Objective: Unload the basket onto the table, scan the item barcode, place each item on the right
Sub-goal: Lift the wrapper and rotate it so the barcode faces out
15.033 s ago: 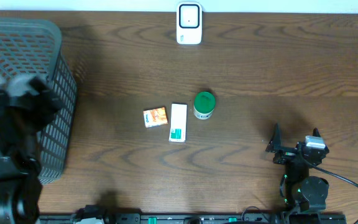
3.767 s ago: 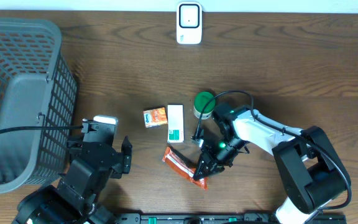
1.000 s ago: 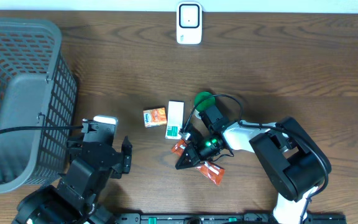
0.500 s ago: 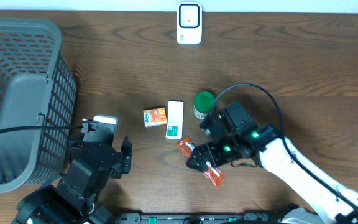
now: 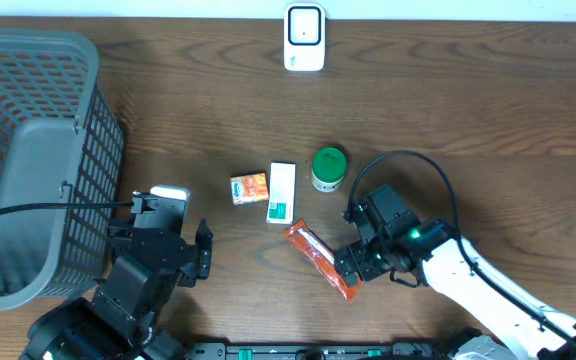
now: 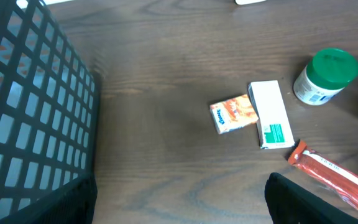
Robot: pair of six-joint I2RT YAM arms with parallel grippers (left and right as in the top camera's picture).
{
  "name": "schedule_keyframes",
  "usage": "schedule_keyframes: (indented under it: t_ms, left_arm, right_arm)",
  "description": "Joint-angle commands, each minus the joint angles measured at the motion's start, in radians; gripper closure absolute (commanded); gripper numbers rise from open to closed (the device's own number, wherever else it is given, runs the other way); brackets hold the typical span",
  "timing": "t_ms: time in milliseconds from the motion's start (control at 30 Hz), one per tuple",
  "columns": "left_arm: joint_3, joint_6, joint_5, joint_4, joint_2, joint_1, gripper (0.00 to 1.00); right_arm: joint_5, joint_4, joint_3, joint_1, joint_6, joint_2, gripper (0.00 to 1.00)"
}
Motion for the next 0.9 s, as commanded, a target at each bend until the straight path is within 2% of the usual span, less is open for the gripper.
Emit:
schedule_keyframes:
  t_ms: [0,133,367,467,600,633,700,767,867]
  left_arm:
    - [-0.006,-0.005,-0.017,-0.003,-0.001,-0.004,0.15]
    - [-0.006,-0.005,-0.017,-0.003,-0.001,-0.004,0.15]
    - [-0.006,-0.005,-0.017,-0.003,-0.001,-0.004,0.15]
    - [-0.006,-0.005,-0.017,-0.003,-0.001,-0.004,0.15]
    - [-0.006,-0.005,-0.017,-0.003,-0.001,-0.004,0.15]
    - [-0.006,-0.005,-0.016,-0.003,-0.001,-0.004,0.15]
    - [-0.006,-0.005,-0.016,-0.003,-0.001,-0.004,0.15]
    - [-0.006,-0.005,-0.016,-0.003,-0.001,-0.004,0.15]
    - [-0.006,-0.005,-0.016,-0.003,-0.001,-0.004,0.15]
  right_arm:
    - [-0.034,0.024,-0.021,-0.002,-0.037,-0.004,0.01]
    - [-0.201,0.079,-0.02,-0.002,-0.089,-0.004,0.01]
    - [-0.187,0.085,-0.021,0.024,-0.081,-0.004,0.01]
    - [-0.232,0.095,-0.021,0.025,-0.032,-0.004,0.02]
    - [-0.305,0.107,-0.021,0.005,0.149,-0.004,0.0]
    - [-0.335,0.111,-0.021,-0.002,0.152,-0.004,0.01]
    - [-0.463,0.135,-0.021,-0.018,0.056,-0.004,0.01]
    - [-0.432,0.114,-0.022,-0.017,-0.029,-0.004,0.01]
    - [-0.317,0.059,-0.024,-0.018,-0.028,0.0,0.01]
